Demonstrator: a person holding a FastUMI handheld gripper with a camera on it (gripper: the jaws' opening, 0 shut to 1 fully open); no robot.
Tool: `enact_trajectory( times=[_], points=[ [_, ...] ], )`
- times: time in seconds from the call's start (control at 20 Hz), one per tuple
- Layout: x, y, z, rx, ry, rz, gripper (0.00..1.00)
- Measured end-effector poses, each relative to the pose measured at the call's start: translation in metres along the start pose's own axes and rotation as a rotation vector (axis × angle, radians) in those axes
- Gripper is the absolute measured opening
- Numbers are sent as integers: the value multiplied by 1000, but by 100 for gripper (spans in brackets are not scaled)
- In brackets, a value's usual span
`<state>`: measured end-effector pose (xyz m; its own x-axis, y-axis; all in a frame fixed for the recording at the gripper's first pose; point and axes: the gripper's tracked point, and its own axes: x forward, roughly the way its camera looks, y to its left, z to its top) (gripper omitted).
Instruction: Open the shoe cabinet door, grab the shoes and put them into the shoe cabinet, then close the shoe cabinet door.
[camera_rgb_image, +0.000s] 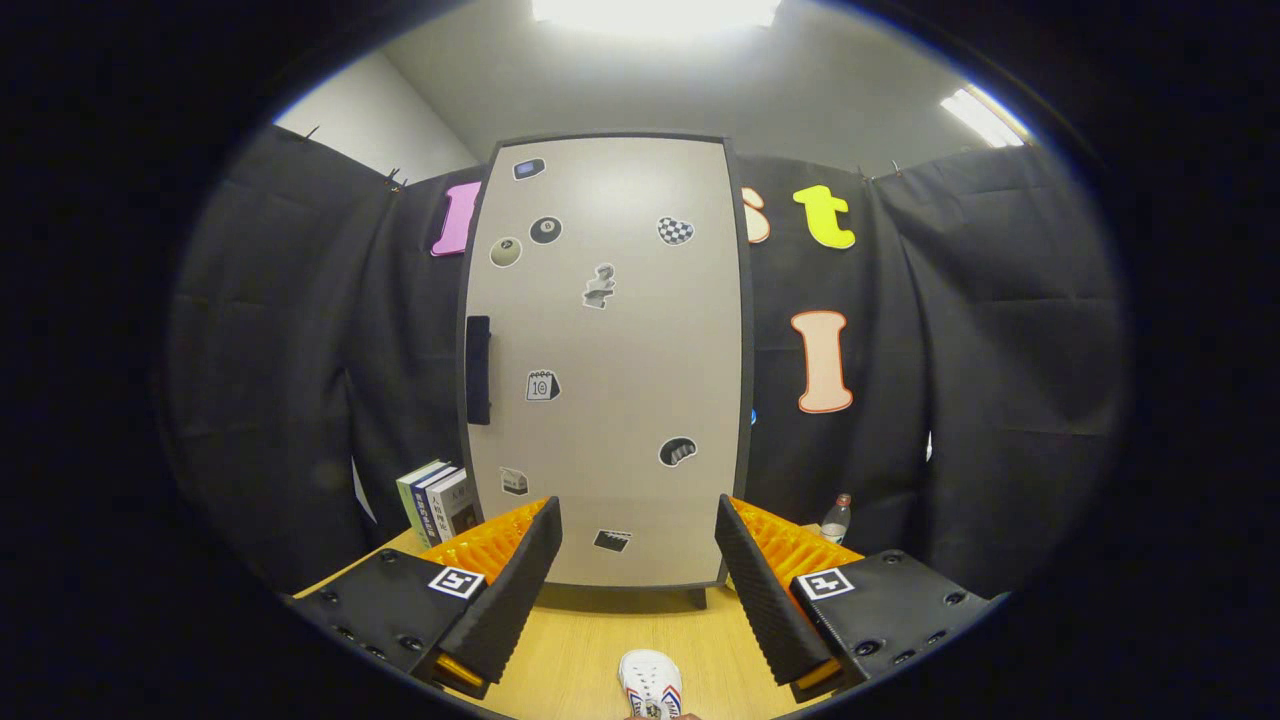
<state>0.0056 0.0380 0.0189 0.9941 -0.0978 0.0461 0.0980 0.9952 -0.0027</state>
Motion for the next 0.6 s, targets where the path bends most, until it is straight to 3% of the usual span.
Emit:
enact_trajectory(
  times=[0.3, 0.6],
  points=[
    [15, 11, -6, 3, 32, 10, 98],
    [30, 37, 21, -12, 0, 68, 97]
  ],
)
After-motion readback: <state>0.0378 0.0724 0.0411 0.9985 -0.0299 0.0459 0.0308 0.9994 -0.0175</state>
